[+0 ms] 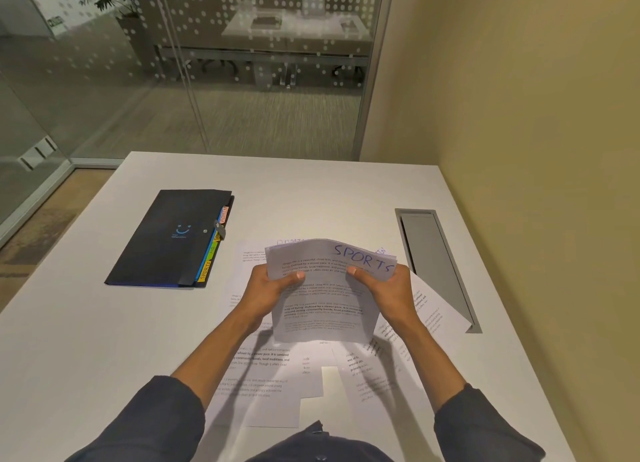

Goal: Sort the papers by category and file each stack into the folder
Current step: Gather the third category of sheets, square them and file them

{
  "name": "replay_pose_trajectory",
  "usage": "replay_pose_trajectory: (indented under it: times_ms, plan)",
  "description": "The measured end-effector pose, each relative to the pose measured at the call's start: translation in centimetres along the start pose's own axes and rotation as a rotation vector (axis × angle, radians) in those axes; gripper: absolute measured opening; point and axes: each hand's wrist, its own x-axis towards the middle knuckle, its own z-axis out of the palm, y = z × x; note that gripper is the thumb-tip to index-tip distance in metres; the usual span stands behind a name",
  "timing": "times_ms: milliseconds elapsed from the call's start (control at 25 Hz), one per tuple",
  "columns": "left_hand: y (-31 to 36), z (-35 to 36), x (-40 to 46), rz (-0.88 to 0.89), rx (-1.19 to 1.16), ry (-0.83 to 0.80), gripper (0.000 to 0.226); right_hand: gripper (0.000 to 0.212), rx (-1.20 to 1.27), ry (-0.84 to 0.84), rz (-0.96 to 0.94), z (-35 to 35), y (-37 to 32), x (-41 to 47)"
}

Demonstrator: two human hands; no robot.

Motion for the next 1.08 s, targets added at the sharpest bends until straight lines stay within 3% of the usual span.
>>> replay_pose_trajectory:
  times_ms: [440, 600, 760, 920, 1080]
  plan:
    - [-3.0, 0.8, -1.2, -0.002, 0.015, 0.026, 0.023, 0.021, 0.026, 0.047, 0.059, -0.7, 3.5, -1.4]
    - [-4.1, 0.8, -1.6, -0.075, 0.021, 0.010, 0.021, 0.027, -0.048, 0.010, 0.115, -0.9, 5.0, -1.6]
    - [-4.0, 0.3, -1.3, -0.082, 0.002, 0.067, 0.012, 0.017, -0.138, -0.018, 0.121, -1.2, 6.0, -1.6]
    - [-2.5, -0.5, 0.2, -0.139, -0.068, 0.159, 0.012, 0.020, -0.099, -0.038, 0.117, -0.5, 6.3, -1.4]
    - [-1.6, -2.5, 1.0, -0.283, -0.192, 0.026, 0.025, 0.022, 0.034, 0.046, 0.172, 0.9, 6.0, -0.1]
